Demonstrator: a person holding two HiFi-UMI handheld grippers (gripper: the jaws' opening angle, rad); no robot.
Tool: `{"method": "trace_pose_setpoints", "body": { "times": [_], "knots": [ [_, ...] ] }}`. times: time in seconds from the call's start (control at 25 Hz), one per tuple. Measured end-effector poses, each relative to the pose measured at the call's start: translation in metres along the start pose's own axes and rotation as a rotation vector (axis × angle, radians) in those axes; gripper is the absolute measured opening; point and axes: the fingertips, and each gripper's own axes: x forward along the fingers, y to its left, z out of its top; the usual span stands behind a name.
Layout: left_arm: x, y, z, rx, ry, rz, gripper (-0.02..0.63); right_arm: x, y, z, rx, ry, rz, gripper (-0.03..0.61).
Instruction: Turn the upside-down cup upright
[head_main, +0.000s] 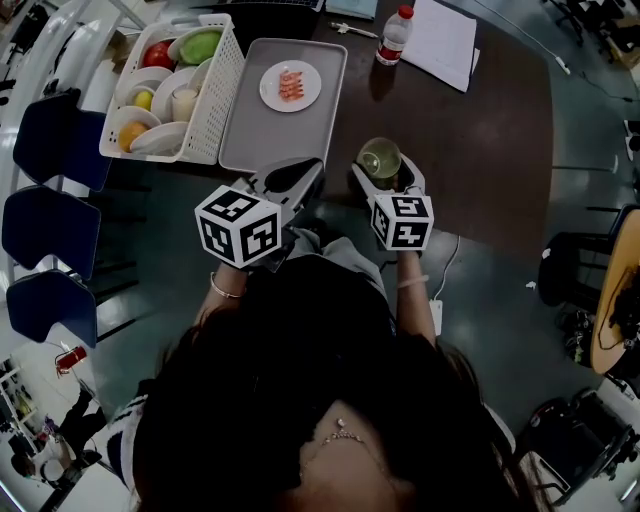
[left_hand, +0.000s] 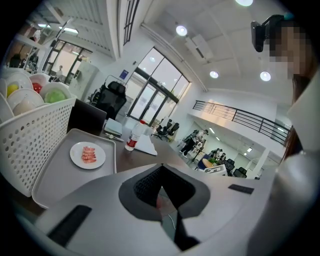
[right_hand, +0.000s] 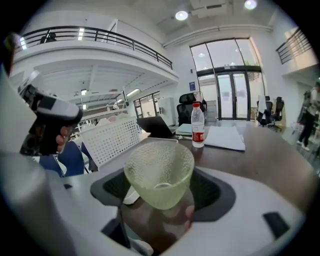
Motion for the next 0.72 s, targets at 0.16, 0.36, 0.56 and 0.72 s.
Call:
{"method": "trace_pose_setpoints", "body": {
  "times": [0.16, 0.36, 0.56, 0.72],
  "knots": [
    [0.003, -0.002, 0.002, 0.0, -0.005, -0.018, 0.002, -0.019, 0.002, 0.025, 0.004, -0.026, 0.01, 0.382],
    [0.005, -0.002, 0.005, 0.006, -0.01, -0.034, 0.002, -0.042, 0.01, 0.054, 0.003, -0.058, 0.014, 0.382],
    [0.004, 0.004, 0.014, 0.017, -0.032, -0.034, 0.002, -0.063, 0.023, 0.081, -0.008, -0.099, 0.036, 0.382],
    [0.004, 0.004, 0.022, 0.032, -0.05, -0.039, 0.002, -0.077, 0.027, 0.094, 0.004, -0.132, 0.045, 0.382]
  ]
}}
